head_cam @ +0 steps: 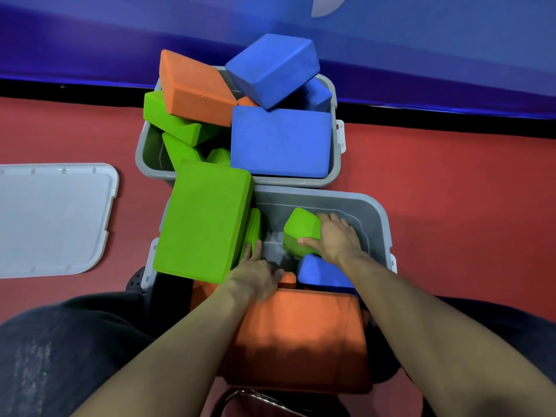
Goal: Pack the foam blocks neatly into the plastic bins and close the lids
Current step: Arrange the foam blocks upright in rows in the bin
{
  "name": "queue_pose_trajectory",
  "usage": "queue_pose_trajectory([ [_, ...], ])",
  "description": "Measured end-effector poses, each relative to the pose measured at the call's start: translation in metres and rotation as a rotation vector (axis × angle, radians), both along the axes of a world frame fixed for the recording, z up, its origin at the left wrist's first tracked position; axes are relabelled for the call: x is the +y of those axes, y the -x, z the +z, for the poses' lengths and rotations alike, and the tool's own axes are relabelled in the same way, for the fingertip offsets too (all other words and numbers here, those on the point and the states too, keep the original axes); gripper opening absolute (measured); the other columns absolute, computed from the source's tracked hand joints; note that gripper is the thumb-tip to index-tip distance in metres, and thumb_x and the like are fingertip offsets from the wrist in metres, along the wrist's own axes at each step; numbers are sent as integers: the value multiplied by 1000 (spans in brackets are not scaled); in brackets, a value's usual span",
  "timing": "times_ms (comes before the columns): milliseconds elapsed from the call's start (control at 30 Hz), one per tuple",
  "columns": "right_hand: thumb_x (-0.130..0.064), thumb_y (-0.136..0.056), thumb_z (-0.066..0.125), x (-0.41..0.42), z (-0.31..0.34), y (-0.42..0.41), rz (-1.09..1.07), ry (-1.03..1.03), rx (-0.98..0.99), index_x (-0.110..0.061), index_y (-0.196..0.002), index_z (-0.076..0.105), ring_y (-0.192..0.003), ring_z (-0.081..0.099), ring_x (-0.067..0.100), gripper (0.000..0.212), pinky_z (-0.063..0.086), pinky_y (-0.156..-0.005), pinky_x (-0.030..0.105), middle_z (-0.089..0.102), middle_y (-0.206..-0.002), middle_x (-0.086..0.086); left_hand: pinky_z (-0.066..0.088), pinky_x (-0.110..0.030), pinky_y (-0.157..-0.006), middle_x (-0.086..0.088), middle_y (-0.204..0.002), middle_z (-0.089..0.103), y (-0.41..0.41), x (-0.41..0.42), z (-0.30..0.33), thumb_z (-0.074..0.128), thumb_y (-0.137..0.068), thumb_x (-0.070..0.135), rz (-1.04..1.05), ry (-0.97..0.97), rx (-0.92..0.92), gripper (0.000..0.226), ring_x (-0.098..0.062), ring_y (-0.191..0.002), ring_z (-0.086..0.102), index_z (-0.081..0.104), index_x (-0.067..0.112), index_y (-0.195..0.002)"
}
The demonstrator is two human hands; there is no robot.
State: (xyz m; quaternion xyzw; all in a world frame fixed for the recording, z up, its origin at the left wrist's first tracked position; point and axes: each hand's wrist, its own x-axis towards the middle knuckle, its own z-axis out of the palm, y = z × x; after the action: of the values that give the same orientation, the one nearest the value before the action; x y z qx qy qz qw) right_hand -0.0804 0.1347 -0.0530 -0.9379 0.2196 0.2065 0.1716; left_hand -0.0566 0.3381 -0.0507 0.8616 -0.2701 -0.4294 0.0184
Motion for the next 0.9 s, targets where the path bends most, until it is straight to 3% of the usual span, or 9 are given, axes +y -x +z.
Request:
queue_pose_trajectory([
  [100, -71, -75, 72, 2, 13, -2, 10, -5, -66, -17, -136, 52, -126, 51, 31, 84, 44, -104, 45, 57, -133, 8, -10, -40, -126, -22, -165, 19, -2, -5, 7, 32, -109, 41, 44, 64, 22, 51, -27, -156, -14, 51, 15, -148],
  [200, -72, -74, 71, 2, 32, -3, 11, -15, -93, -18, -133, 54, -121, 53, 30, 82, 47, -99, 44, 58, -126, 7, 3, -31, -124, -21, -167, 16, -2, -3, 11, 44, -106, 38, 183, 184, 48, 48, -25, -157, -2, 51, 15, -148],
  [267, -74, -73, 71, 4, 47, -2, 23, -6, -101, -19, -131, 55, -120, 54, 29, 81, 49, -97, 44, 59, -124, 6, 17, -28, -121, -19, -166, 20, -2, -1, 17, 50, -105, 34, 294, 275, 83, 48, -24, -156, 15, 50, 14, -148],
  [367, -76, -70, 71, 8, 73, -2, 28, -12, -138, -22, -130, 56, -121, 54, 26, 82, 49, -97, 43, 59, -124, 4, 37, -25, -108, -12, -149, 53, -3, 0, 31, 54, -104, 24, 414, 473, 102, 44, -23, -137, 50, 52, 9, -145],
  [567, -75, -69, 73, 11, 124, 11, -53, -6, -190, -20, -134, 55, -120, 55, 31, 87, 47, -94, 41, 58, -125, 9, 38, 0, -93, -1, -138, 56, 2, 0, 76, 55, -102, 7, 535, 827, 200, 42, 2, -121, 54, 49, -5, -142],
  [633, -77, -70, 71, 16, 136, 18, -84, 12, -180, -17, -137, 53, -124, 53, 34, 92, 45, -97, 42, 56, -129, 13, 42, -4, -93, 0, -135, 59, 7, 0, 88, 53, -103, 4, 538, 904, 264, 38, 14, -108, 58, 52, -5, -140],
  [800, -78, -68, 72, 26, 160, 33, -176, -38, -271, -21, -130, 59, -120, 51, 33, 86, 47, -97, 41, 54, -123, 11, 44, -16, -103, -2, -141, 56, 11, 4, 113, 52, -105, 12, 578, 980, 374, 43, 24, -99, 47, 48, 2, -147],
  [900, -78, -64, 75, 29, 170, 38, -233, -118, -373, -22, -122, 62, -108, 57, 22, 82, 50, -91, 38, 57, -113, 3, 37, -36, -112, -13, -143, 51, 6, 7, 130, 53, -105, 16, 632, 1016, 341, 45, 1, -123, 51, 48, 3, -148],
])
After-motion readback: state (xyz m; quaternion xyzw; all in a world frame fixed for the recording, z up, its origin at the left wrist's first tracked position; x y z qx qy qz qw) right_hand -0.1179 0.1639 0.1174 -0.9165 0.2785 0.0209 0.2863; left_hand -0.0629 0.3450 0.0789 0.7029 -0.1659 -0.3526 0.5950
